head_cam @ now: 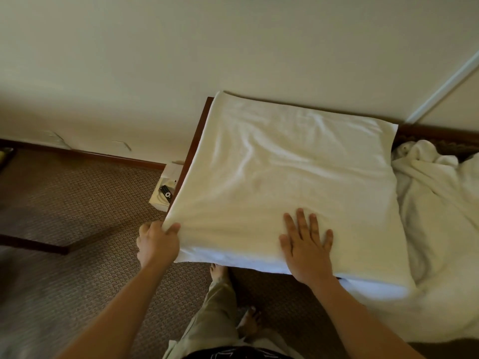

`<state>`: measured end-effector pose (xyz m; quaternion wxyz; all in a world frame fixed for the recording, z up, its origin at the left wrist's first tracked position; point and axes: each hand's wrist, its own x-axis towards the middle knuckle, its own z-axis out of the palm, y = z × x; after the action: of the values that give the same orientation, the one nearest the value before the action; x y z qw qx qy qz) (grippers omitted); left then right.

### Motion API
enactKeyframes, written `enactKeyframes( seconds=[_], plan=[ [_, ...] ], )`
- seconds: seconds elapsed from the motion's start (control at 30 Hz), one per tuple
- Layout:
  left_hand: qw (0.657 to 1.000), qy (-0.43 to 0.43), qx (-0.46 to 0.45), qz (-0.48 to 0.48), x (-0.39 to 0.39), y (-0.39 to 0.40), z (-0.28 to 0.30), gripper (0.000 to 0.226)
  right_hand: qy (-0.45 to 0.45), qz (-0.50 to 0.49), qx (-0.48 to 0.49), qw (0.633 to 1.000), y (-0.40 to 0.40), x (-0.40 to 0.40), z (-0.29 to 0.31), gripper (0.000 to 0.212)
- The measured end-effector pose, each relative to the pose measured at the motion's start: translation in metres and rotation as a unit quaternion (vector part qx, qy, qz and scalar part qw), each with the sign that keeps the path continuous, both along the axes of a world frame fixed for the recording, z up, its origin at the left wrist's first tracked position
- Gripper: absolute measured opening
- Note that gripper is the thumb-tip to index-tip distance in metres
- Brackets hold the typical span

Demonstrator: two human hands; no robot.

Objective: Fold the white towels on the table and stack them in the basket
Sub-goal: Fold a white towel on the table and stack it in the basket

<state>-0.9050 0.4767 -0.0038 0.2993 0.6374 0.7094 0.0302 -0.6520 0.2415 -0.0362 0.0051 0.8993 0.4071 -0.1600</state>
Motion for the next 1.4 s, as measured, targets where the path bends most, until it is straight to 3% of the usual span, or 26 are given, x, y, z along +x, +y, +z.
enactKeyframes(
  seconds=[0.1,0.13,0.17,0.23,0.3,0.4,0.47,0.53,0.63,0.7,0.77,0.9,0.97,1.03,1.13,1.23,1.3,1.4],
  plan=[
    [0.996,-0.026,-0.025,0.076,-0.001,-0.01,0.005,0.028,-0.014,0.0,0.007,1.0,-0.013,-0.004,0.002,0.065],
    [0.997,-0.021,0.01,0.077,0.002,-0.018,0.007,0.029,-0.016,-0.018,0.005,1.0,-0.012,-0.009,0.002,0.065],
    [0.997,-0.011,0.074,0.036,0.007,-0.027,0.009,0.038,-0.016,-0.038,0.005,0.999,-0.007,-0.015,0.004,0.066],
    [0.972,-0.014,0.18,-0.148,0.027,-0.046,0.014,0.05,-0.009,-0.037,0.023,0.999,0.011,-0.033,0.009,0.069],
    [0.927,-0.016,0.169,-0.336,0.055,-0.054,0.011,0.054,0.004,0.027,0.05,0.998,0.033,-0.056,0.013,0.068],
    [0.872,0.076,0.124,-0.467,0.072,-0.041,-0.008,0.067,0.027,0.084,0.051,0.995,0.049,-0.071,0.013,0.064],
    [0.869,0.107,0.119,-0.469,0.052,-0.025,-0.021,0.074,0.038,0.074,0.023,0.996,0.039,-0.06,0.012,0.064],
    [0.889,0.135,0.127,-0.419,0.021,-0.011,-0.03,0.072,0.021,0.034,0.003,0.999,0.013,-0.038,0.011,0.066],
    [0.939,0.146,0.091,-0.297,0.001,-0.006,-0.029,0.071,-0.008,-0.087,-0.015,0.996,-0.039,-0.003,0.008,0.071],
    [0.949,0.141,0.114,-0.259,0.014,-0.018,-0.024,0.067,-0.018,-0.17,-0.022,0.985,-0.052,0.001,0.009,0.074],
    [0.927,0.107,0.143,-0.329,0.039,-0.039,-0.018,0.07,-0.013,-0.191,0.0,0.981,-0.041,-0.009,0.012,0.075],
    [0.847,0.069,0.132,-0.51,0.092,-0.068,-0.018,0.07,0.026,-0.019,0.027,0.999,-0.009,-0.038,0.011,0.069],
    [0.846,0.098,0.119,-0.511,0.1,-0.062,-0.023,0.071,0.035,-0.039,0.011,0.999,-0.016,-0.033,0.011,0.066],
    [0.86,0.123,0.107,-0.484,0.098,-0.055,-0.029,0.071,0.019,-0.125,0.002,0.992,-0.041,-0.016,0.007,0.061],
    [0.894,0.126,0.082,-0.421,0.104,-0.059,-0.024,0.07,0.026,-0.336,0.038,0.941,-0.092,0.017,0.01,0.06],
    [0.907,0.103,0.089,-0.399,0.124,-0.08,-0.016,0.067,0.096,-0.526,0.158,0.83,-0.13,0.053,0.011,0.064],
    [0.877,0.063,0.104,-0.466,0.145,-0.099,-0.014,0.067,0.141,-0.591,0.243,0.756,-0.145,0.07,0.018,0.067],
    [0.814,0.032,0.11,-0.57,0.181,-0.126,-0.013,0.064,0.185,-0.599,0.311,0.715,-0.15,0.077,0.027,0.061]
  ],
)
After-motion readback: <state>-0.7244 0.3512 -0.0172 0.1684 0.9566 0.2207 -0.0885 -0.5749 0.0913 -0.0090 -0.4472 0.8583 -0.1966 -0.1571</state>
